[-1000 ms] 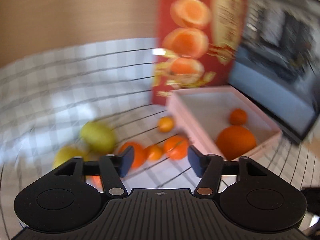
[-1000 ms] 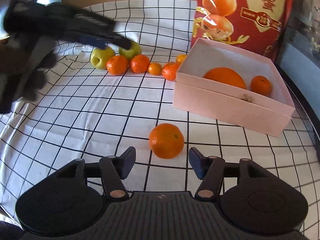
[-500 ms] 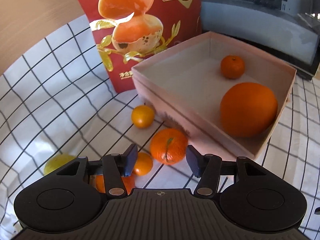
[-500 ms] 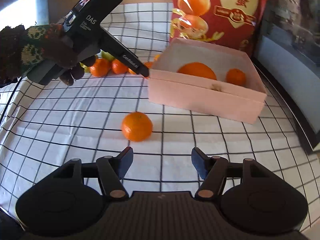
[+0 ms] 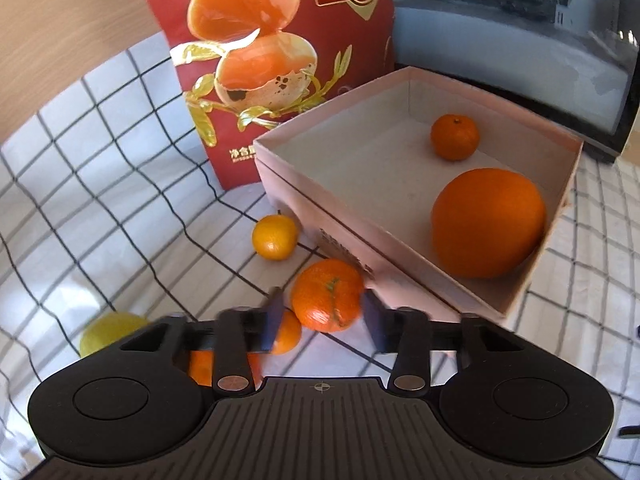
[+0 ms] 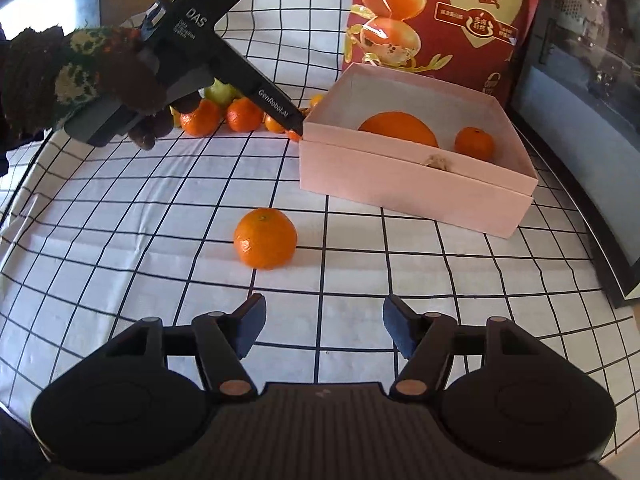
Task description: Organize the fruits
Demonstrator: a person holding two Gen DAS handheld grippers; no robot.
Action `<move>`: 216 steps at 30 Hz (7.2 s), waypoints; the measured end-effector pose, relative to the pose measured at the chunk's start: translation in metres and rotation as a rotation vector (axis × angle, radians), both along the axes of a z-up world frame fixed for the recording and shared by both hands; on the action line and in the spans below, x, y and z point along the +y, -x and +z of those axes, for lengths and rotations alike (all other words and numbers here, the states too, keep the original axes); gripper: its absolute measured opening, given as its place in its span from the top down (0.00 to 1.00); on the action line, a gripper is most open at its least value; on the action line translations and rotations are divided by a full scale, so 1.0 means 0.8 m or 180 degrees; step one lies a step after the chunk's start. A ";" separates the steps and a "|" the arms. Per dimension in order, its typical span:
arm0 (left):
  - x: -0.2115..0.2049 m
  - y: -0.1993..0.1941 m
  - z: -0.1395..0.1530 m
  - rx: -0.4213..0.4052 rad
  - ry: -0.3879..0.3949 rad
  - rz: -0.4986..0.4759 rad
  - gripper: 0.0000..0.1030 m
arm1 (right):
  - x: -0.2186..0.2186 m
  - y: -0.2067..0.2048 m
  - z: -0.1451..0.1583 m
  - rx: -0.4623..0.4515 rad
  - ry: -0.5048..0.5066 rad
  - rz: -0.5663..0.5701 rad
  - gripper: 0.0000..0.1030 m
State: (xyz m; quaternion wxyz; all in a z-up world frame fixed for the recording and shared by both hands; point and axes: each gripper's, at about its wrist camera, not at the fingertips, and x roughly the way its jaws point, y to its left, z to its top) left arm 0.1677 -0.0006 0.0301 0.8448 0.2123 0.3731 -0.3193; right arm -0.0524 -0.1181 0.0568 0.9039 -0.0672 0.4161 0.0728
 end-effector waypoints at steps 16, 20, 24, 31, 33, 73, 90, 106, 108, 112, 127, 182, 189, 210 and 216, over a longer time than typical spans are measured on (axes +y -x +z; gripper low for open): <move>0.111 0.075 0.001 0.0182 0.0652 0.0898 0.81 | 0.024 -0.008 -0.001 -0.0072 -0.0076 0.0164 0.35; 0.136 0.092 0.002 0.0348 0.0859 0.1156 0.80 | 0.035 -0.014 0.003 -0.0109 -0.0067 0.0262 0.35; 0.162 0.113 0.005 0.0425 0.1145 0.1413 0.79 | 0.046 -0.038 0.025 -0.0220 -0.0046 0.0443 0.35; 0.202 0.143 0.009 0.0558 0.1550 0.1867 0.76 | 0.087 -0.141 0.072 -0.0256 -0.0027 0.0877 0.35; 0.212 0.154 0.012 0.0592 0.1642 0.1918 0.76 | 0.108 -0.175 0.068 -0.0129 0.0084 0.1033 0.39; 0.241 0.215 0.010 0.0757 0.1521 0.2261 0.76 | 0.166 -0.090 -0.009 0.0327 -0.0100 0.1635 0.73; 0.168 0.213 0.035 0.0573 0.1277 0.1534 0.76 | 0.055 -0.071 -0.004 -0.0111 -0.0074 0.0444 0.43; 0.102 0.214 0.031 0.0257 0.0605 0.1194 0.74 | 0.008 -0.026 -0.012 -0.0138 -0.0185 0.0210 0.26; 0.107 0.212 0.030 0.0243 0.0560 0.1273 0.74 | 0.010 -0.024 -0.015 -0.0099 -0.0187 0.0216 0.26; 0.116 0.213 0.029 0.0276 0.0588 0.1328 0.74 | 0.015 -0.019 -0.020 -0.0046 -0.0152 0.0224 0.26; 0.112 0.195 0.022 0.0255 0.0464 0.1463 0.69 | 0.020 -0.014 -0.031 -0.0030 -0.0160 0.0215 0.20; 0.118 0.223 0.006 0.0795 0.0934 0.1457 0.68 | 0.041 -0.053 -0.021 0.0098 -0.0230 0.0506 0.59; 0.103 0.219 0.005 0.0803 0.0924 0.1318 0.68 | 0.028 -0.039 -0.014 0.0072 -0.0167 0.0386 0.59; -0.005 0.121 0.144 -0.0199 0.1274 0.0552 0.68 | -0.092 -0.044 0.102 -0.0662 -0.0042 -0.0268 0.59; -0.043 0.062 0.187 -0.0512 0.1399 0.0425 0.68 | -0.117 -0.089 0.159 -0.1097 0.0013 -0.0379 0.59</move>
